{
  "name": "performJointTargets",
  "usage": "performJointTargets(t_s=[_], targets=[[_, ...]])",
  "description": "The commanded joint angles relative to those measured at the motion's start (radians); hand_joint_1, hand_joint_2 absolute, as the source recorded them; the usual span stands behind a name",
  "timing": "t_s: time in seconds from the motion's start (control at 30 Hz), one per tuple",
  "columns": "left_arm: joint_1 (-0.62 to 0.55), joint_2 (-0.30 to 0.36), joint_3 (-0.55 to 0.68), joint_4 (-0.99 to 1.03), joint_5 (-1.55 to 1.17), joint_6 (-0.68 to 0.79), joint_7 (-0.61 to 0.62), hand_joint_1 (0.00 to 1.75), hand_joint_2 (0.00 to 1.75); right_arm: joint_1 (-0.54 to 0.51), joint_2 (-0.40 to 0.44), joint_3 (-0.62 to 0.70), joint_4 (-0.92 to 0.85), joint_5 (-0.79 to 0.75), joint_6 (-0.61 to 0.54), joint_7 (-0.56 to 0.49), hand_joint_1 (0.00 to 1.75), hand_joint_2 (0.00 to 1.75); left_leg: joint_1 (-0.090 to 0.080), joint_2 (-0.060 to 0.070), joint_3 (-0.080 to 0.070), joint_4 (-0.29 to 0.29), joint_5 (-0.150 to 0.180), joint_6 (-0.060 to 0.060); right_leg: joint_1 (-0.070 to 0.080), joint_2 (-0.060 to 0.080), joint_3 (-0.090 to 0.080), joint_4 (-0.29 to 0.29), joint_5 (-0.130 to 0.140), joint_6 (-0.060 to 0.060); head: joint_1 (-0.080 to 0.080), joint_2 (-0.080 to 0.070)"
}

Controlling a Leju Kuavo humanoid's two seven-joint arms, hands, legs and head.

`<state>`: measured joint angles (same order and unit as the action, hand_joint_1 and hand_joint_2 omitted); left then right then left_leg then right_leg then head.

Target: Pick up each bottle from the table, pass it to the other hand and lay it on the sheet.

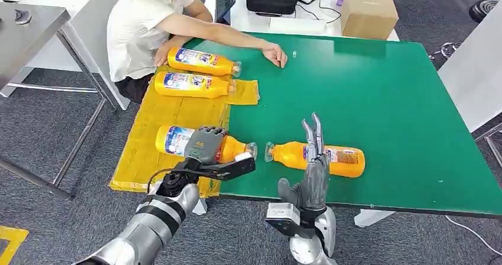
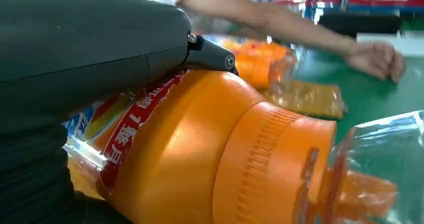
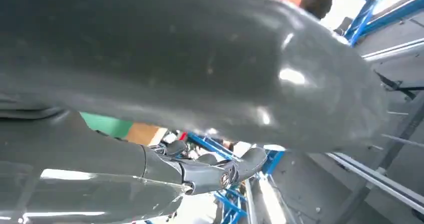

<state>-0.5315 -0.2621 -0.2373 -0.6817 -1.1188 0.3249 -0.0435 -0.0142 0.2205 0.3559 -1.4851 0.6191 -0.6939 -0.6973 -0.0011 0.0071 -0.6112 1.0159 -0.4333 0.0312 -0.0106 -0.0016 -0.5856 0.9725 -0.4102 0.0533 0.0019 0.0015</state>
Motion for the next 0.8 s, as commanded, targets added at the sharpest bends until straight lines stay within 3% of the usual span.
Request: performJointTargets(t_s=[0.03,0.13,0.43,0.8], targets=[[-0.127,0.031,-0.027,0.152,0.144,-0.147,-0.091,0.00,1.75,-0.058,-0.065,0.059,0.076,-0.039,-0.004,-0.001,0.00,0.00,0.001,0.000,0.002,0.000,0.000,-0.001,0.001,0.001,0.002,0.000,0.000,-0.001,0.000,0.000],[-0.137,0.027,-0.001,0.154,0.284,-0.300,-0.155,0.00,1.75,-0.069,-0.077,0.072,0.088,-0.067,-0.004,-0.001,0.00,0.00,0.001,0.001,0.002,0.000,0.000,-0.001,0.001,0.001,0.002,-0.001,0.000,-0.001,0.000,0.000],[-0.132,0.046,-0.023,0.165,0.436,-0.458,-0.201,0.00,1.75,-0.085,-0.083,0.089,0.124,-0.089,-0.004,-0.001,0.00,0.00,0.001,0.001,0.002,-0.001,0.000,-0.001,0.000,0.001,0.002,0.000,0.000,-0.001,0.000,0.000],[-0.113,0.063,-0.054,0.155,0.512,-0.477,-0.231,0.00,1.75,-0.085,-0.081,0.083,0.133,-0.079,-0.004,-0.001,0.00,0.00,0.001,0.001,0.004,-0.001,-0.001,-0.002,0.001,0.002,0.004,0.000,-0.001,-0.001,0.000,0.000]])
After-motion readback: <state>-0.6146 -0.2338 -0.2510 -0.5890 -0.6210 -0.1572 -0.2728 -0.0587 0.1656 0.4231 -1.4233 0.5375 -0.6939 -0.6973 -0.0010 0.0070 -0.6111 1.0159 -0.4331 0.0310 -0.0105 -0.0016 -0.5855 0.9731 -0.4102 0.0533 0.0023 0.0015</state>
